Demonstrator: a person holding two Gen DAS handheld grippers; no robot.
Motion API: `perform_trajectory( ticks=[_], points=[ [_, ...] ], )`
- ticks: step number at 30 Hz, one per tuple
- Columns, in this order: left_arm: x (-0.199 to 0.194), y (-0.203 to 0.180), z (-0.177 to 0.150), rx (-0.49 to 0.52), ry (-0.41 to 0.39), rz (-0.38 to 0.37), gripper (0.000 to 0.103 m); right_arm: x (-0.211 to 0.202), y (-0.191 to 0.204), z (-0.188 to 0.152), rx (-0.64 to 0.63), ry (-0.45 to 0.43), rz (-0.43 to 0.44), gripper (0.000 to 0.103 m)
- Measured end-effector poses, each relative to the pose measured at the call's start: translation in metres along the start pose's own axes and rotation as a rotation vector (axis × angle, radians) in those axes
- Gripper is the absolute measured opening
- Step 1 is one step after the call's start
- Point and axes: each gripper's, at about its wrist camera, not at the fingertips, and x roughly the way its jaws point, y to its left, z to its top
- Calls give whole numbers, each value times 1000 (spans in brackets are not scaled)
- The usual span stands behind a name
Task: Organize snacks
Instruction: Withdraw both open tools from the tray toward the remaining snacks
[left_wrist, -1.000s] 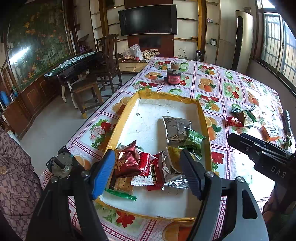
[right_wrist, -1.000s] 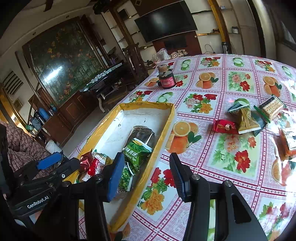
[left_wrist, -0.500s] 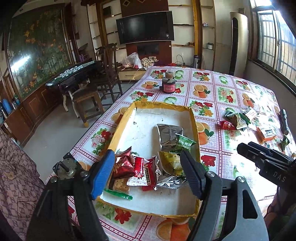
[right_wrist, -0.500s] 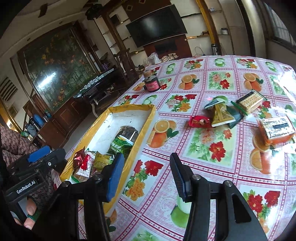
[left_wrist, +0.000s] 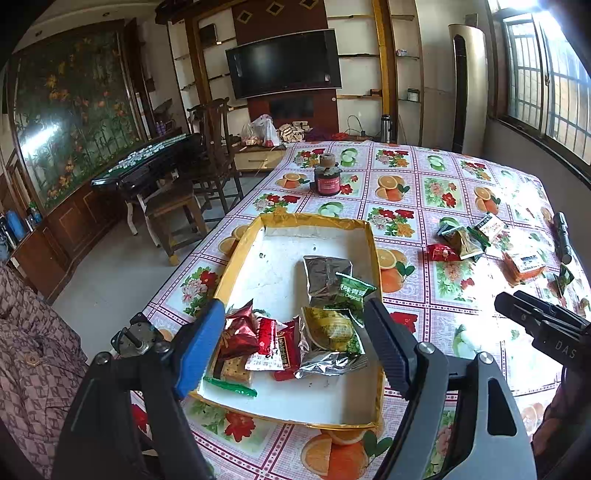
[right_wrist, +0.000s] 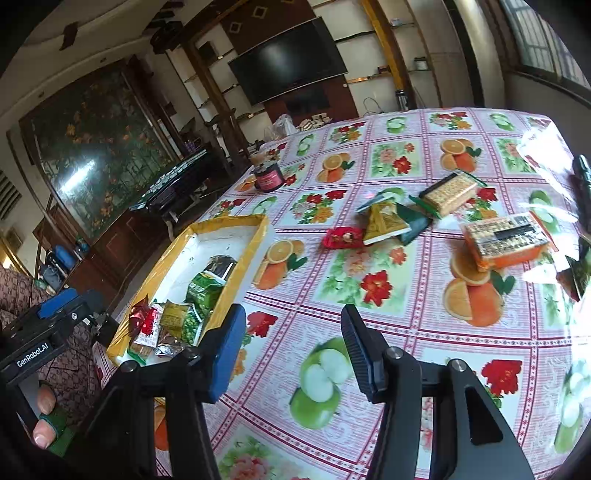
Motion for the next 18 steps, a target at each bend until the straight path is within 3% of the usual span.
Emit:
perform_trajectory(
  ticks=[8, 15, 18],
  points=[
    [-5, -14, 1, 28, -6, -11, 81, -13, -20, -4, 25, -15, -47, 54],
    [-4, -23, -1, 40, 13, -29, 84, -25, -11, -7, -91, -31, -299, 59],
    [-3, -30, -1, 55, 22, -39, 85, -34, -15, -8, -117, -51, -359, 62]
  ],
)
